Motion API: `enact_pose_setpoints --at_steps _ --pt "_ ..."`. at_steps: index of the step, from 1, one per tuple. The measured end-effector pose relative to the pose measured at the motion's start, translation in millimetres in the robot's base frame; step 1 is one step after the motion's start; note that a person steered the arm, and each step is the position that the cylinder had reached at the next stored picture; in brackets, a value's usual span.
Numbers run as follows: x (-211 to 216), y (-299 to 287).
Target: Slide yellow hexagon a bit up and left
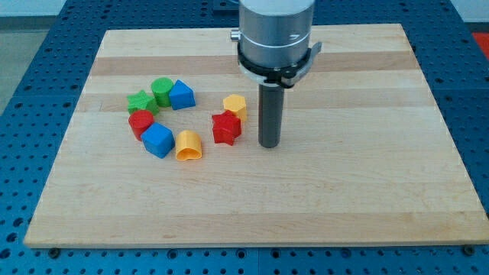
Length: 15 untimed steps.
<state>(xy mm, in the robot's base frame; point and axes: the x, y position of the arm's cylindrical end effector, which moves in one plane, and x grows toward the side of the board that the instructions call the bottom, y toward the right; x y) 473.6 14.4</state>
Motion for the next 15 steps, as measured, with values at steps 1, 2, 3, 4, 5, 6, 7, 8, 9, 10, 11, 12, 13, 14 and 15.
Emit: enact_pose_setpoints --at_steps 1,2,3,4,5,6,7,8,9,10,11,12,13,14,15 --pt "0 -30" --pt "0 -51" --pt "0 -73" --pt "9 -43" --pt "2 -33" --pt "-13 -33" --pt "-24 -33" --pt "-38 -45" --pt "-46 -50" --pt "-47 -40" --pt "-56 -40" --pt "-63 -40" --pt "-71 -39" --pt "-89 -28" --pt "-108 5"
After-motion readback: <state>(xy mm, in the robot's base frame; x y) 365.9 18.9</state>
